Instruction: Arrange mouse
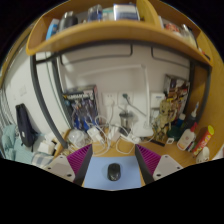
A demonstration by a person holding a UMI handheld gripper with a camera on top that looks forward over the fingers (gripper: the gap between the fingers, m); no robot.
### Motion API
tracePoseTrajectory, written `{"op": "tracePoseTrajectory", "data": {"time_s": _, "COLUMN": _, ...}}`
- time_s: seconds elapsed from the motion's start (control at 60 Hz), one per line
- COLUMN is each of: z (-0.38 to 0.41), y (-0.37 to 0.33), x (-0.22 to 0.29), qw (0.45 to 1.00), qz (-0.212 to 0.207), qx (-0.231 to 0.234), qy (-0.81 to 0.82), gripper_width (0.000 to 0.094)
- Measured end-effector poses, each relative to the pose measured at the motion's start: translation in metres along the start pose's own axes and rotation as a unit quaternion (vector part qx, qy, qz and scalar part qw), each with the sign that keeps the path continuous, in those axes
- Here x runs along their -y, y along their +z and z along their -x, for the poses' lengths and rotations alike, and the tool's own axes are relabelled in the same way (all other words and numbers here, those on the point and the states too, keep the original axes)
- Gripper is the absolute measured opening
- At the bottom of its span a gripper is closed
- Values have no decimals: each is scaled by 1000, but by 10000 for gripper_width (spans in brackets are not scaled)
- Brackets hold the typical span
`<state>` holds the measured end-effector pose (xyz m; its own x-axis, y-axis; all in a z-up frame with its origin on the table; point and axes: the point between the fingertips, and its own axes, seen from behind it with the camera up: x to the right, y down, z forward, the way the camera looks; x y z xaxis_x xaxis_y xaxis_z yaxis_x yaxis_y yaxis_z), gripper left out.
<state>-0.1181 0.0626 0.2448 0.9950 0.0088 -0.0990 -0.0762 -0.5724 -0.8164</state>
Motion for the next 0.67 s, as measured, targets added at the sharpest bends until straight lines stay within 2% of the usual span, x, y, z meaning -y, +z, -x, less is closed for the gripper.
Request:
{"op": "tracePoseTrajectory", "data": {"time_s": 0.133, "z": 6, "y": -53, "x": 46, "qw": 999, "qz": -36, "qx": 0, "qy": 6, "gripper_width": 855}}
{"op": "tracePoseTrajectory", "data": {"time_s": 0.25, "z": 3, "y": -87, "x": 66, "qw": 999, "qz": -51, "qx": -8, "qy": 5, "gripper_width": 853}}
{"op": "tracePoseTrajectory", "data": {"time_s": 0.417, "z": 3, "y": -109, "x": 61, "qw": 999, "qz": -50, "qx": -19, "qy": -11, "gripper_width": 851}}
{"op": "tracePoseTrajectory", "data": {"time_s": 0.667, "z": 16, "y": -117, "x": 42, "qw": 999, "qz": -39, "qx": -3, "qy": -4, "gripper_width": 850}}
